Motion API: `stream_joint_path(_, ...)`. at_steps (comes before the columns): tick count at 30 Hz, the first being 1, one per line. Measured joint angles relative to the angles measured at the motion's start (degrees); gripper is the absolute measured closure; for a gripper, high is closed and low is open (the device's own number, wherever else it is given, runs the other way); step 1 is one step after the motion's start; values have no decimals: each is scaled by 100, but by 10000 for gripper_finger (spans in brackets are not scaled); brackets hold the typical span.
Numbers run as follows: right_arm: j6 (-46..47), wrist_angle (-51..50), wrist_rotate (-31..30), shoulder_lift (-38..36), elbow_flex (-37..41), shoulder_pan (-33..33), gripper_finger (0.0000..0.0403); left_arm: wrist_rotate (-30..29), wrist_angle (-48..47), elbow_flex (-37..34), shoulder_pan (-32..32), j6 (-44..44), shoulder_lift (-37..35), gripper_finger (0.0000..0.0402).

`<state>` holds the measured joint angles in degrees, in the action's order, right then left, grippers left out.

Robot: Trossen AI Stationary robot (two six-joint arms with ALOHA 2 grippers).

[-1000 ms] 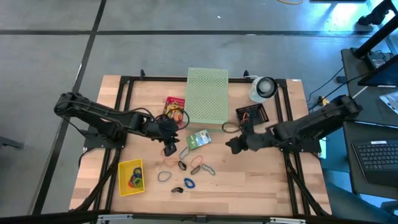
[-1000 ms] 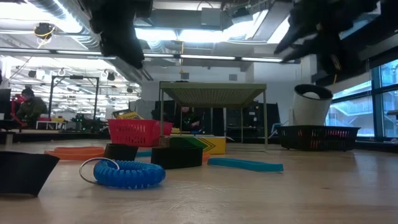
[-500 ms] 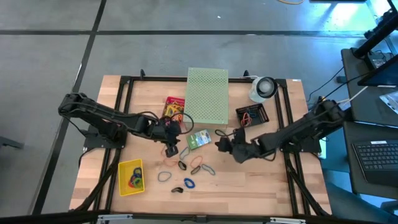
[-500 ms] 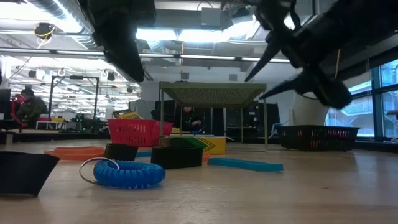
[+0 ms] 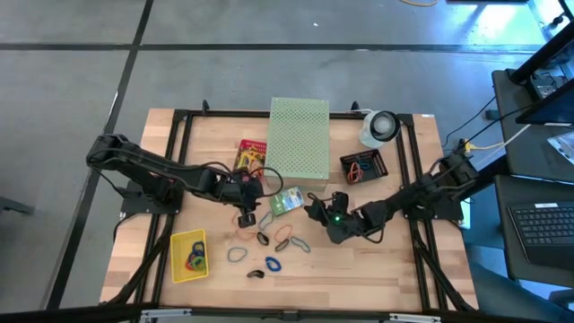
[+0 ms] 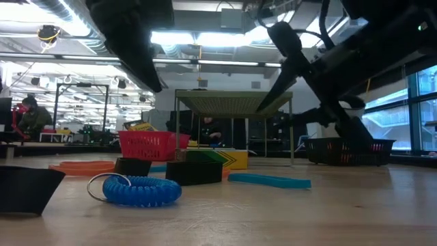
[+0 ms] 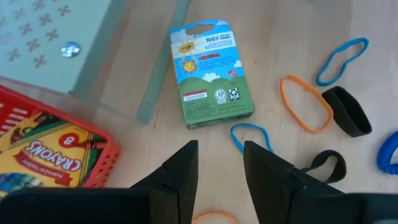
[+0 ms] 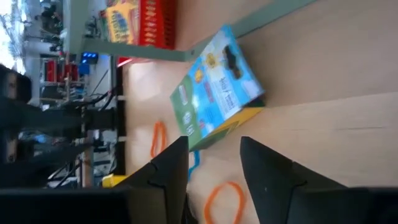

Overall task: Pick & Place Office Desk Supplies
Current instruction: Put the crayola box into the orange bin

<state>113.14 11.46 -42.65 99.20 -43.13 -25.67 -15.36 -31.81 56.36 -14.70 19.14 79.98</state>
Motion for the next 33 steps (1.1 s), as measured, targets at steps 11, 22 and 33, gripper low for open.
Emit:
stream_joint_path(11,37,53,75,68,0,234,262,440,591,0,14,-628,621,279)
stream_joint_path(22,25,51,194,70,0,297,262,684,1227,0,61,-868,1212,279)
stream_joint_path(33,173,49,528,70,0,448,262,748,1599,0,211,-802,1590,279)
